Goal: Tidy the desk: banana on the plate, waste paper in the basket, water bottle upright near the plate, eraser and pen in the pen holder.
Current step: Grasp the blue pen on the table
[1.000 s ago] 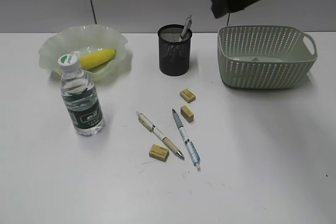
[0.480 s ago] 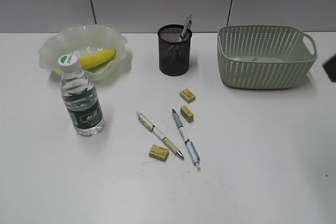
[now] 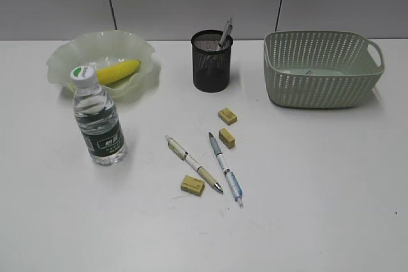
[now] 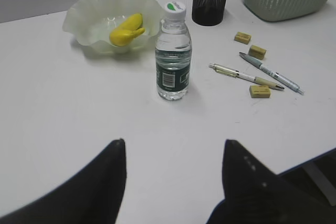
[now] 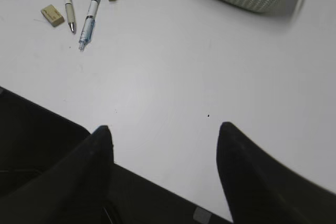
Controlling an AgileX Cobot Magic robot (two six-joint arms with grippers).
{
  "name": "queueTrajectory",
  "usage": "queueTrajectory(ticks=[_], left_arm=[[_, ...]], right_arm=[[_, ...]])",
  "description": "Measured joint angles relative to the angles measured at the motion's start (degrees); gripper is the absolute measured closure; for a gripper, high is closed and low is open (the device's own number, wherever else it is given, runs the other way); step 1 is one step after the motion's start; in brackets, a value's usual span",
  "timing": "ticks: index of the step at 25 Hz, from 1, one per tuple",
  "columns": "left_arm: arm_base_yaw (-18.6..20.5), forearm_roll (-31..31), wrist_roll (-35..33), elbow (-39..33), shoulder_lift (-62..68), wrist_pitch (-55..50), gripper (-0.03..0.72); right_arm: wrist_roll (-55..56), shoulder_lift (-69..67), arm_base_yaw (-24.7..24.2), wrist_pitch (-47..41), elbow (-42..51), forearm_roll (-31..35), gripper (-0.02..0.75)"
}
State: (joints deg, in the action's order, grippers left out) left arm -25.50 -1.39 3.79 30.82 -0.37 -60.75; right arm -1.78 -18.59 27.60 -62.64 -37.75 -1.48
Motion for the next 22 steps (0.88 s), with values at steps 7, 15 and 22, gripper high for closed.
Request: queueTrajectory(ticks=[7, 15, 22], left_arm=[[0.0, 0.0, 0.0, 0.0, 0.1, 0.2, 0.253], [0.0, 0.4, -5.6, 3.7, 12.2, 6.1, 0.253], [0.0, 0.8, -11.7, 10.0, 36.8, 15.0, 0.253]], right_arm=[[0.0, 18.2, 0.1, 1.1, 7.6, 2.5, 0.244], [0.0, 19.0, 0.1, 2.8, 8.5, 2.8, 0.244], [-0.2, 19.0, 0.1, 2.8, 8.5, 2.8, 0.244]])
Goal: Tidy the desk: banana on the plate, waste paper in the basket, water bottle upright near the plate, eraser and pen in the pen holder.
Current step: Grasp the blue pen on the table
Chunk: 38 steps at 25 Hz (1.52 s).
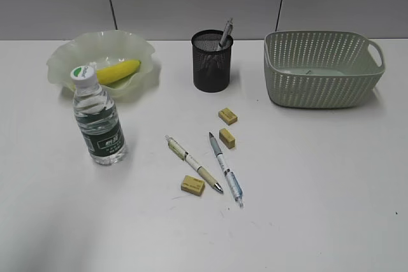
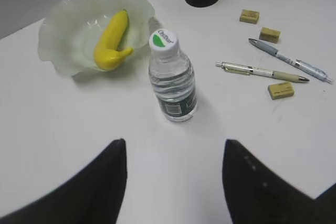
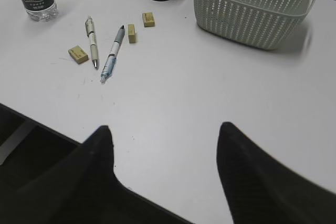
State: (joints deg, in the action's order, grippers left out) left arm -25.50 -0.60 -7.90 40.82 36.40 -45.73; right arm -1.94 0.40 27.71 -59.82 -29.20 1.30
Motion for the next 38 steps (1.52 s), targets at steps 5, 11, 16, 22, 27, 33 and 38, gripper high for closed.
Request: queueTrajectory(ticks=[5, 11, 16, 22, 27, 33, 38], left_arm=[[0.0, 1.7, -2.8, 11.1, 19.7, 0.5, 0.253], [-3.7, 6.4, -15.1, 24.9, 35.0, 0.5, 0.253], [-8.3, 6.3, -24.3, 32.1, 43.6, 0.6, 0.253], [-12.6, 4.1, -30.9, 36.9, 53.4, 0.8, 0.253], [-15.1, 3.8, -35.4, 39.8, 61.1, 1.2, 0.253], [-18.0, -0.1, -39.3, 40.2, 69.3, 1.3, 0.253], [-19.8, -6.8, -42.7, 40.2, 74.0, 4.0, 0.253]], right_arm=[[0.0, 0.0, 0.0, 0.0, 0.0, 0.0, 0.244], [0.0, 0.0, 0.0, 0.1, 0.0, 0.0, 0.244], [-0.1, 0.0, 0.0, 0.1, 0.0, -0.1, 0.244], [-0.1, 0.0, 0.0, 0.1, 0.0, -0.1, 0.244], [-0.1, 0.0, 0.0, 0.1, 0.0, -0.1, 0.244], [-0.1, 0.0, 0.0, 0.1, 0.0, -0.2, 0.244], [-0.1, 0.0, 0.0, 0.1, 0.0, -0.2, 0.244]])
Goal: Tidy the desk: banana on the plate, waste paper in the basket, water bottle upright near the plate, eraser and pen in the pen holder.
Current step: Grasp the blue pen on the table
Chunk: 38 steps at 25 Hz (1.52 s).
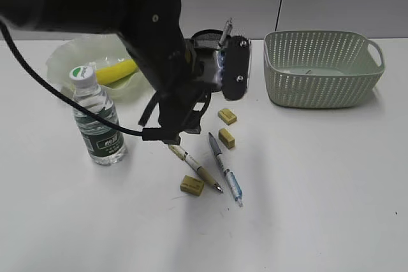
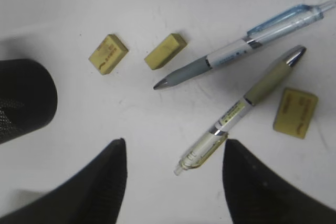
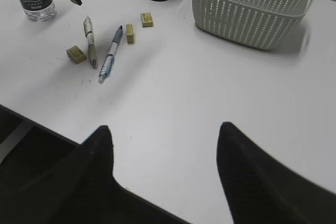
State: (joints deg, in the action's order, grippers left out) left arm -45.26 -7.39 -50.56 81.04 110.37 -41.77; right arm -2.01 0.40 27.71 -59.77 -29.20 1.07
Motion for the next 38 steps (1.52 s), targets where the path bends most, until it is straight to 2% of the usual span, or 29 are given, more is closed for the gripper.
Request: queueTrajectory(ticks=[8, 18, 20, 26, 33, 38], left_arm=[[-3.3, -8.7, -5.1, 0.0, 2.8, 7.1, 0.275], [-4.8, -9.4, -9.2, 0.1, 6.1, 8.2, 0.3], [-4.8, -9.6, -12.0, 0.1, 6.9, 8.0, 0.305], [-4.8, -16.4, -15.3, 0.1, 8.4, 8.9, 0.367], [-5.3, -17.6, -16.8, 0.1, 9.7, 9.7, 0.398], [-6.3, -19.3, -18.7, 0.1, 9.7, 14.5, 0.399]], right_arm=[[0.0, 0.0, 0.0, 0.0, 0.0, -0.2, 0.244], [0.0, 0.0, 0.0, 0.0, 0.0, -0.2, 0.244], [0.0, 0.0, 0.0, 0.0, 0.0, -0.2, 0.244], [0.0, 0.0, 0.0, 0.0, 0.0, -0.3, 0.244], [0.0, 0.0, 0.0, 0.0, 0.0, -0.3, 0.244], [0.0, 0.0, 0.0, 0.0, 0.0, -0.3, 0.244]])
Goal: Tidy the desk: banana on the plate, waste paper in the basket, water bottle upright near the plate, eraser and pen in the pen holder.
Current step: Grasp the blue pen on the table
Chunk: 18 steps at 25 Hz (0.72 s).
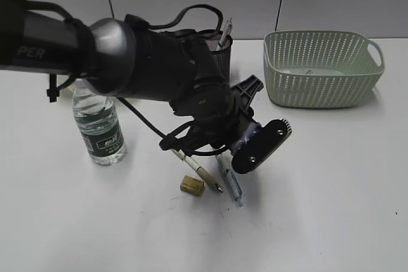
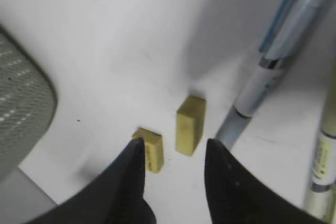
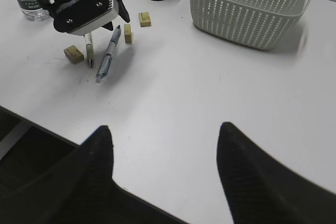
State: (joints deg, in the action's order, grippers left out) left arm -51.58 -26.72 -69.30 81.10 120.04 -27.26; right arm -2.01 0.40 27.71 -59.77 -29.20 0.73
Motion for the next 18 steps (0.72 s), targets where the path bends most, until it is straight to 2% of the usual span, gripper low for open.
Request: queueTrajectory(ticks=[4, 10, 14, 18], left_arm=[[-0.1, -1.6, 0.0, 0.0, 0.0, 1.8, 0.4], [0.0, 7.7, 0.0, 0.0, 0.0, 1.3, 0.419], [0.3, 8.9, -0.3, 0.0, 0.0, -0.7, 0.42], [1.7, 9.5, -9.2, 0.0, 0.0, -4.1, 0.42]], right_arm=[[0.0, 0.0, 0.0, 0.0, 0.0, 0.0, 0.244], [0.0, 0.0, 0.0, 0.0, 0.0, 0.0, 0.244], [-0.1, 0.0, 0.0, 0.1, 0.0, 0.0, 0.244], [0.0, 0.0, 0.0, 0.1, 0.0, 0.0, 0.244]])
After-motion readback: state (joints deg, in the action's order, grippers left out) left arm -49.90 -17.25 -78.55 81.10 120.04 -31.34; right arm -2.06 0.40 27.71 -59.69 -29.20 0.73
